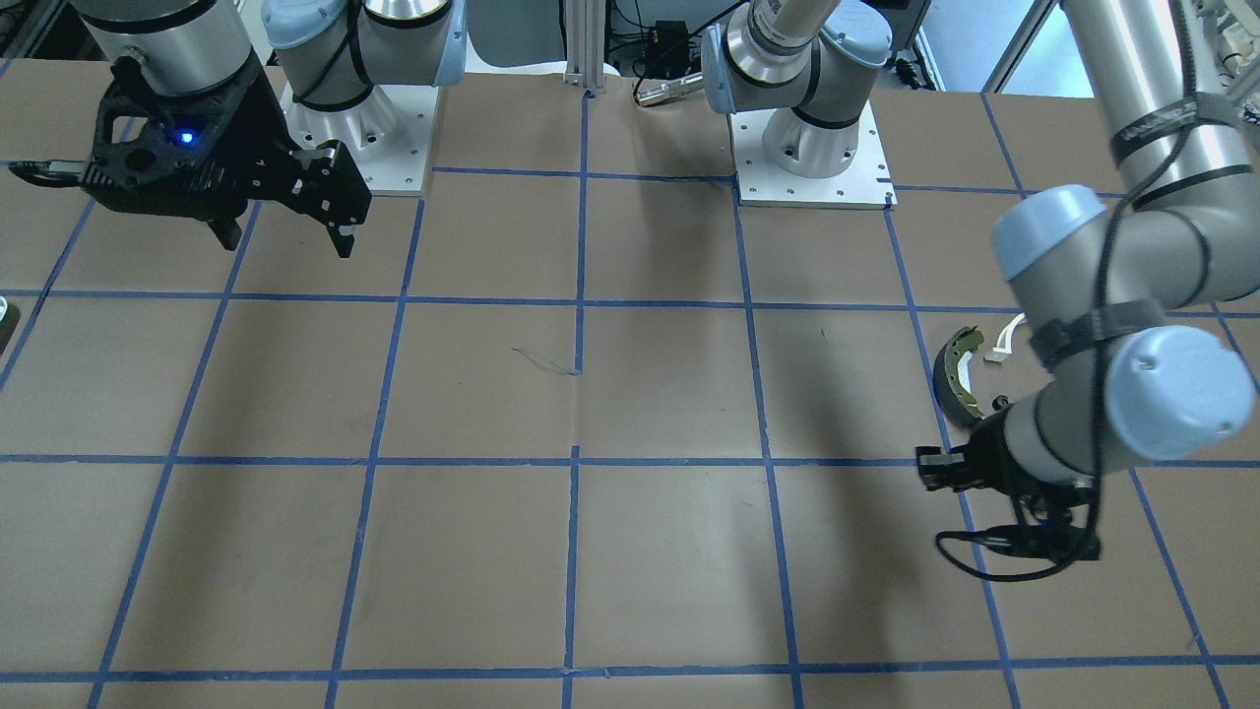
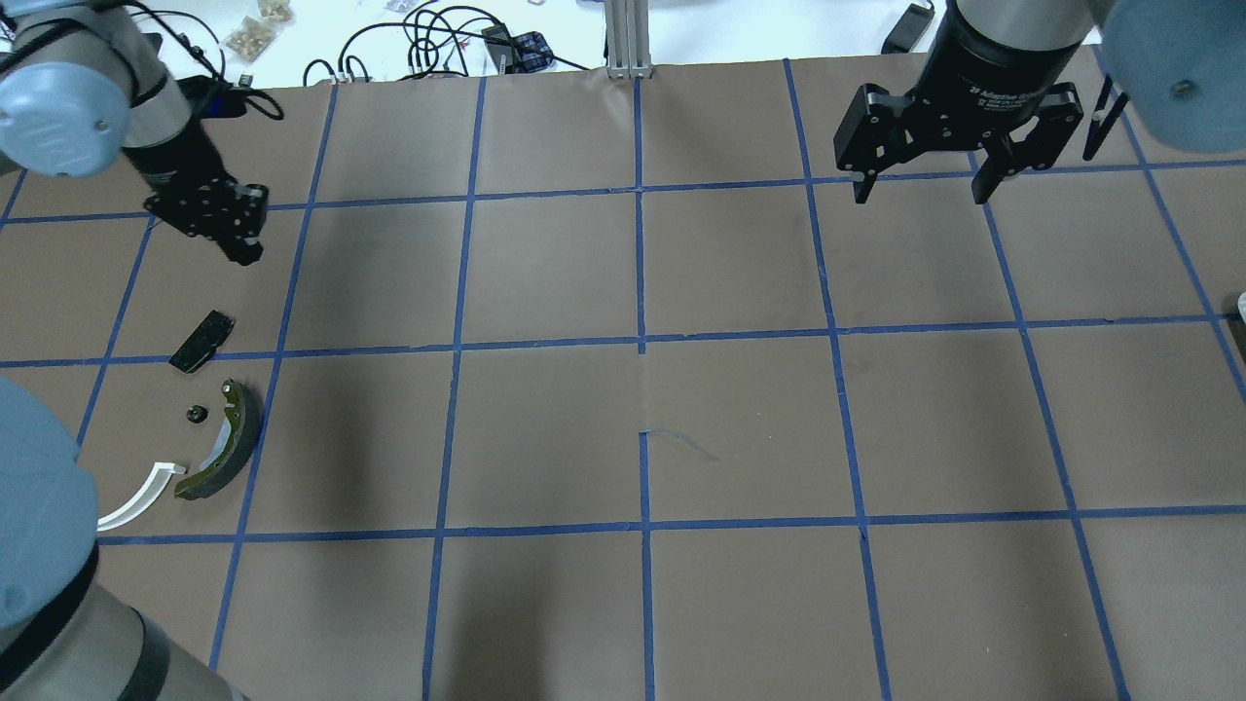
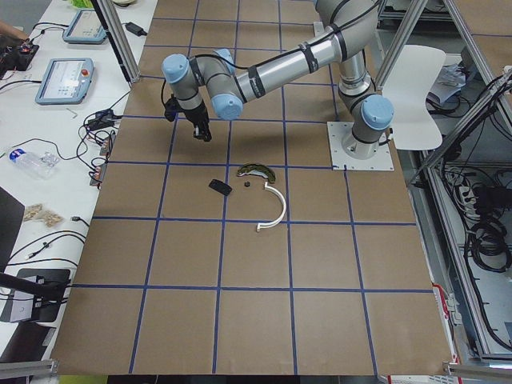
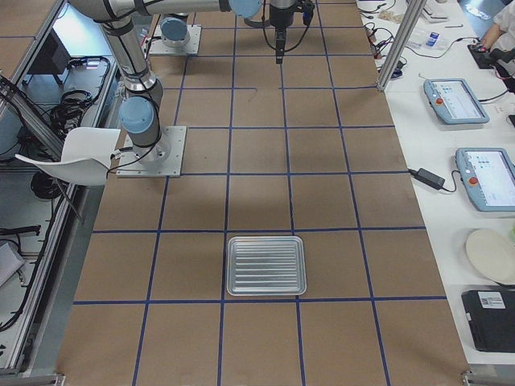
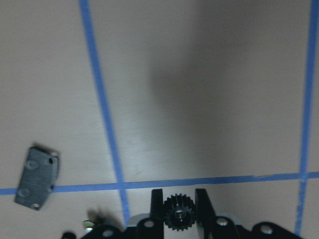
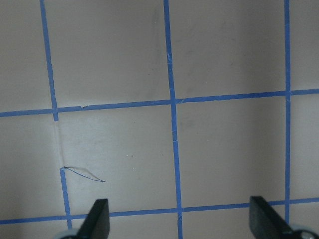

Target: Place bearing gear from tray to pile

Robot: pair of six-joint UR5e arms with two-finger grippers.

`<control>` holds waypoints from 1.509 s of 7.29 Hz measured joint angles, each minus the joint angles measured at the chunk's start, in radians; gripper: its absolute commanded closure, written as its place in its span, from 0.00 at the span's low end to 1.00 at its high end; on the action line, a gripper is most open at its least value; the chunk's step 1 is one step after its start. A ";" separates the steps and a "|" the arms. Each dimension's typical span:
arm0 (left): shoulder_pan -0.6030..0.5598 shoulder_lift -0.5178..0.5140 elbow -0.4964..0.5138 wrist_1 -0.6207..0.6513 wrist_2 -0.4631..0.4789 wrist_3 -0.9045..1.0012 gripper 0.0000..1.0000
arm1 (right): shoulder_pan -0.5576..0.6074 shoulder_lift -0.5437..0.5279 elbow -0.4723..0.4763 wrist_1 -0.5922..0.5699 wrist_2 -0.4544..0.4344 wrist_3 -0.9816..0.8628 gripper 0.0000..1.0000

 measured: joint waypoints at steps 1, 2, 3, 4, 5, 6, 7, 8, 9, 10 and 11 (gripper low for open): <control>0.082 -0.001 -0.014 -0.004 0.003 0.072 1.00 | 0.000 0.000 0.000 0.000 0.000 0.000 0.00; 0.150 -0.003 -0.033 -0.005 0.012 0.125 1.00 | 0.000 0.000 0.000 0.000 0.000 0.000 0.00; 0.205 -0.005 -0.054 -0.002 0.025 0.164 1.00 | 0.000 0.000 0.000 0.001 0.001 0.000 0.00; 0.253 -0.010 -0.073 0.000 0.032 0.191 1.00 | 0.000 0.000 0.000 0.001 0.001 0.001 0.00; 0.291 -0.018 -0.089 0.002 0.036 0.209 1.00 | 0.000 0.000 0.000 0.001 0.001 0.000 0.00; 0.315 -0.023 -0.109 0.003 0.037 0.221 1.00 | 0.000 -0.001 0.000 0.001 0.000 0.000 0.00; 0.329 -0.026 -0.135 0.005 0.036 0.225 1.00 | 0.000 -0.001 0.000 0.002 0.000 0.000 0.00; 0.333 -0.029 -0.164 0.007 0.032 0.222 1.00 | 0.000 -0.001 0.000 0.002 0.000 0.000 0.00; 0.331 -0.032 -0.192 0.009 0.026 0.216 0.75 | 0.000 -0.001 0.000 0.002 0.000 0.000 0.00; 0.329 -0.035 -0.212 0.013 0.022 0.213 0.51 | 0.000 -0.001 0.000 0.002 0.000 0.000 0.00; 0.327 -0.036 -0.221 0.015 0.021 0.213 0.10 | 0.000 -0.001 0.000 0.002 0.000 0.000 0.00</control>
